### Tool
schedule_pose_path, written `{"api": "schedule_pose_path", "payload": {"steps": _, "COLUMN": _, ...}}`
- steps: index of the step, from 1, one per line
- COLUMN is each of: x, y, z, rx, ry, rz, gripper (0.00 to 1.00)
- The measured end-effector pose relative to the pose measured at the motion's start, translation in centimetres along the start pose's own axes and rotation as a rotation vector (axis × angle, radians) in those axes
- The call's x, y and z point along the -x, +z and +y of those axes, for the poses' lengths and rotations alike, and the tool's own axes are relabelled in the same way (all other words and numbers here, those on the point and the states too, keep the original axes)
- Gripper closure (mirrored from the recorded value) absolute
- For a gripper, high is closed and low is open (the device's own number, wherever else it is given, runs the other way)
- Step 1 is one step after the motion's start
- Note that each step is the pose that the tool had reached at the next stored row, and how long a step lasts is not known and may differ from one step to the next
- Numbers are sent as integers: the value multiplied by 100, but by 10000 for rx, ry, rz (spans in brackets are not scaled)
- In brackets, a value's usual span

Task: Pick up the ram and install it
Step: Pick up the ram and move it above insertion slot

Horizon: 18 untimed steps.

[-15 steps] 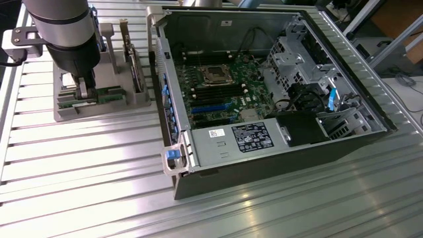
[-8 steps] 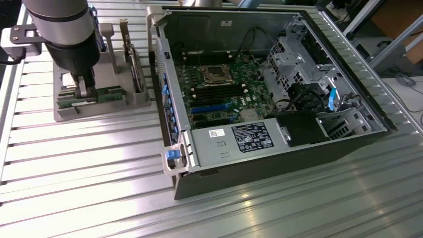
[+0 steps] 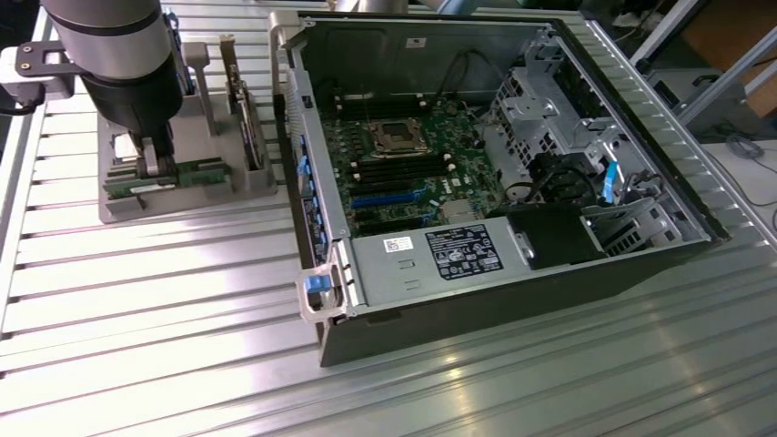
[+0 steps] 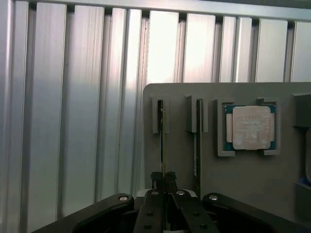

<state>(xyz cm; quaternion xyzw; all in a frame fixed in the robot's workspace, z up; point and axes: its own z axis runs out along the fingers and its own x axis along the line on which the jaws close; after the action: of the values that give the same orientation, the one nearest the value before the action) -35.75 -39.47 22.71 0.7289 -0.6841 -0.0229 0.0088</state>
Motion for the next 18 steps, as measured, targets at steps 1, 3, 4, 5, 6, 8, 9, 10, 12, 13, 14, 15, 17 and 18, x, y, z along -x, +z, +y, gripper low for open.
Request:
{"api": "schedule_pose_path", "payload": {"steps": 1, "x": 0, "y": -6, "z": 0, "rx": -1, "ry": 0, "rz": -1, "gripper": 88}}
{"api": "schedule_pose_path", "payload": {"steps": 3, "x": 0, "y": -9, "z": 0, "rx": -1, "ry": 0, "rz": 0, "gripper": 88}}
{"api": "schedule_pose_path", "payload": {"steps": 4, "x": 0, "y": -11, "z": 0, "rx": 0, "ry": 0, "rz": 0, "gripper": 88}}
{"api": "schedule_pose_path", "payload": {"steps": 5, "x": 0, "y": -12, "z": 0, "rx": -1, "ry": 0, "rz": -1, "gripper": 88}}
{"api": "schedule_pose_path", "payload": {"steps": 6, "x": 0, "y": -15, "z": 1, "rx": 0, "ry": 0, "rz": 0, "gripper": 88}}
{"api": "schedule_pose_path", "payload": {"steps": 8, "x": 0, "y": -23, "z": 1, "rx": 0, "ry": 0, "rz": 0, "gripper": 88}}
{"api": "schedule_pose_path", "payload": {"steps": 9, "x": 1, "y": -27, "z": 1, "rx": 1, "ry": 0, "rz": 0, "gripper": 88}}
{"api": "schedule_pose_path", "payload": {"steps": 10, "x": 1, "y": -31, "z": 1, "rx": 1, "ry": 0, "rz": 1, "gripper": 88}}
{"api": "schedule_pose_path", "payload": {"steps": 12, "x": 1, "y": -36, "z": 1, "rx": -2, "ry": 0, "rz": -1, "gripper": 88}}
{"api": "schedule_pose_path", "payload": {"steps": 13, "x": 1, "y": -38, "z": 1, "rx": -2, "ry": 0, "rz": -1, "gripper": 88}}
{"api": "schedule_pose_path", "payload": {"steps": 14, "x": 1, "y": -43, "z": 2, "rx": 0, "ry": 0, "rz": 0, "gripper": 88}}
{"api": "schedule_pose_path", "payload": {"steps": 15, "x": 1, "y": -46, "z": 2, "rx": -1, "ry": 0, "rz": -1, "gripper": 88}}
{"api": "schedule_pose_path", "payload": {"steps": 17, "x": 1, "y": -50, "z": 2, "rx": 0, "ry": 0, "rz": 0, "gripper": 88}}
{"api": "schedule_pose_path", "payload": {"steps": 18, "x": 1, "y": -51, "z": 2, "rx": 0, "ry": 0, "rz": 0, "gripper": 88}}
